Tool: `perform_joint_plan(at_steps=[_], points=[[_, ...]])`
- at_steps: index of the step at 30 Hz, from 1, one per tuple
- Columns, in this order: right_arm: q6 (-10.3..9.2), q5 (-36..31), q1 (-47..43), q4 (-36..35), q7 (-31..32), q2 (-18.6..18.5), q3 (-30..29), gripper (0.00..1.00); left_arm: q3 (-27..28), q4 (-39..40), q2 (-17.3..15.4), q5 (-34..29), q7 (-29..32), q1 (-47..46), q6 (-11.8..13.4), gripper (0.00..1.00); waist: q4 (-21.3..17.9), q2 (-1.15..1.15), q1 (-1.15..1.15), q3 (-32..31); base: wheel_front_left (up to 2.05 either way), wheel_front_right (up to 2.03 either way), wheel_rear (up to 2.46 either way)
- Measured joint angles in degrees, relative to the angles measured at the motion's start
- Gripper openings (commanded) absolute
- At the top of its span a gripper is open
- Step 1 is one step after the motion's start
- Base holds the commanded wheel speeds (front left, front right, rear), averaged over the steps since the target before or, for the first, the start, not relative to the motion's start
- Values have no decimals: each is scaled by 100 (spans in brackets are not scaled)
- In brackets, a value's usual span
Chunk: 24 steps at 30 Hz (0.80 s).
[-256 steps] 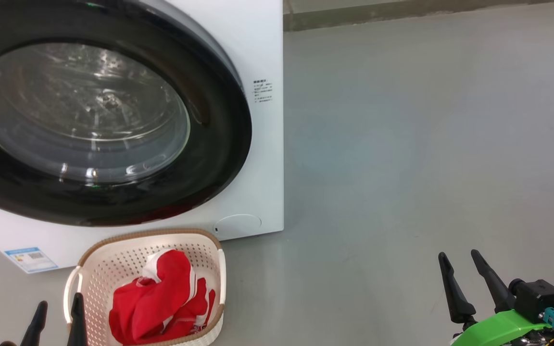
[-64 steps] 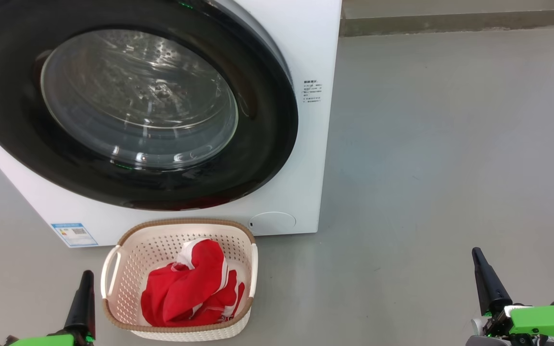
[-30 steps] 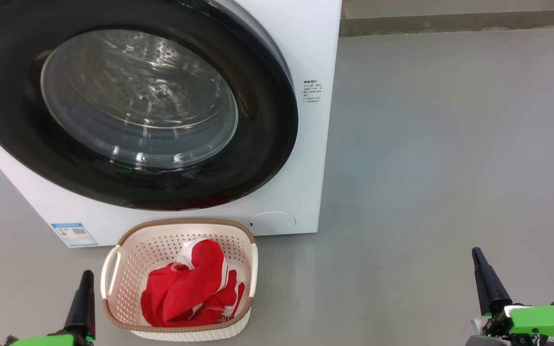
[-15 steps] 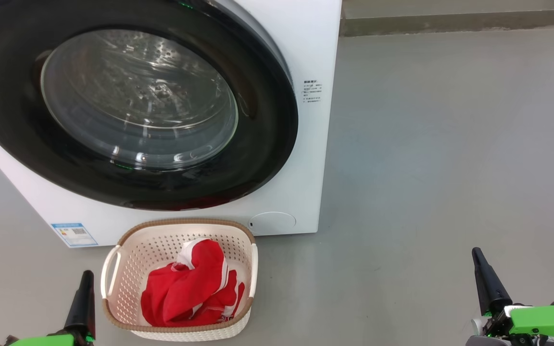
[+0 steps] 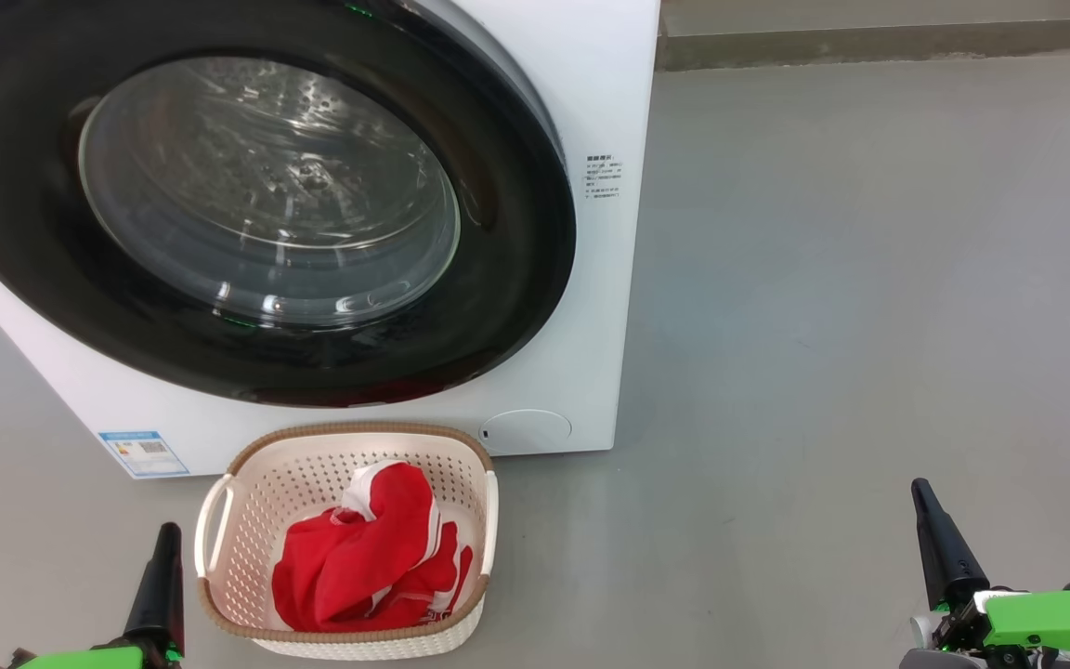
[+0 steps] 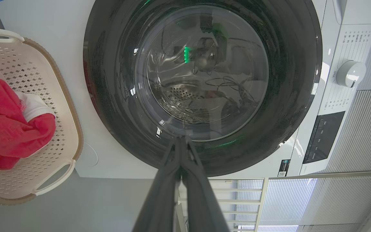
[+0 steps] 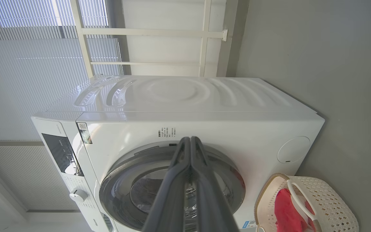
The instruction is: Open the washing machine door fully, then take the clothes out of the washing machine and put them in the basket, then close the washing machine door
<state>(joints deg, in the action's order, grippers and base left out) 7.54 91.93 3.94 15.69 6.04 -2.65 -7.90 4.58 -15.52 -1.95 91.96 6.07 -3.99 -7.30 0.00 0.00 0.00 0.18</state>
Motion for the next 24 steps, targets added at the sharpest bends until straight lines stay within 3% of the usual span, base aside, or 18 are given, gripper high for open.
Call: perform_joint_plan(at_steps=[24], points=[[0, 0, 0, 0, 0, 1, 0, 0, 0, 0, 0, 0, 0, 0, 0, 0, 0, 0, 0, 0, 0, 0, 0]])
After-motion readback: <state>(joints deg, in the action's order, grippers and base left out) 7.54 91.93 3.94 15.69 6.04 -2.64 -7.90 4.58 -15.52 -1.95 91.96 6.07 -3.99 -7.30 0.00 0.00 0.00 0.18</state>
